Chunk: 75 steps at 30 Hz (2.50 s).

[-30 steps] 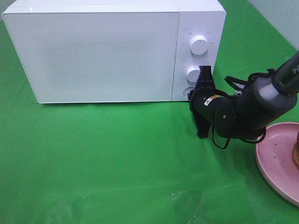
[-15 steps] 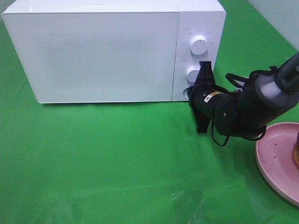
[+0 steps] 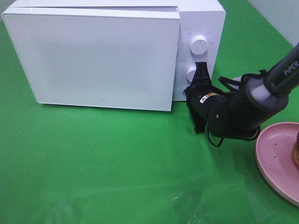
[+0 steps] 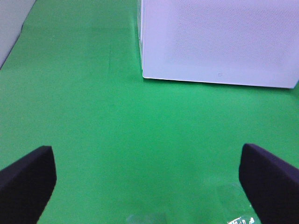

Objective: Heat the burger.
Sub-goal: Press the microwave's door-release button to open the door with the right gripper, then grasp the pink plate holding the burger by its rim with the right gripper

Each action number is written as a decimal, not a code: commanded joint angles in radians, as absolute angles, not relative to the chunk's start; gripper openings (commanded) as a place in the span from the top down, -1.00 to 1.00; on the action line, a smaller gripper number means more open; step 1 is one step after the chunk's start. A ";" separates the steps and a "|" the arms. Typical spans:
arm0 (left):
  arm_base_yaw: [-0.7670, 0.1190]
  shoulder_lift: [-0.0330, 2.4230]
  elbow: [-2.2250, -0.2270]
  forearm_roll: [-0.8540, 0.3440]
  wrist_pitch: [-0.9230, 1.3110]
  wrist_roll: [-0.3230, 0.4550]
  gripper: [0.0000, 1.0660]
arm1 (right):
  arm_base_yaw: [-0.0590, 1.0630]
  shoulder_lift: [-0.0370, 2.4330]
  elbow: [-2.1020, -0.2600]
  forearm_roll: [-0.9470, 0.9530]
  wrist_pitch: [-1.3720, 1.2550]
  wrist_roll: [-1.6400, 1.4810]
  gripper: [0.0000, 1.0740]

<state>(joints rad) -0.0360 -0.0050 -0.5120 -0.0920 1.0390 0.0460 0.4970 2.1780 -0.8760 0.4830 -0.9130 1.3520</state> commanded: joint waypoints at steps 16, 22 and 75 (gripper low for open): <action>-0.032 -0.023 -0.510 -0.090 1.035 0.040 -0.88 | 0.465 2.113 -0.928 0.529 -1.099 1.296 1.00; -0.032 -0.023 -0.510 -0.090 1.035 0.040 -0.88 | 0.478 2.093 -0.907 0.538 -0.981 1.309 1.00; -0.032 -0.024 -0.510 -0.090 1.035 0.040 -0.88 | 0.509 1.597 -0.654 0.516 -0.015 0.304 0.95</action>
<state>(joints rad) -0.0360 -0.0050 -0.5120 -0.0920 1.0390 0.0460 0.5150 1.6080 -0.6520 0.5250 -0.0380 0.3380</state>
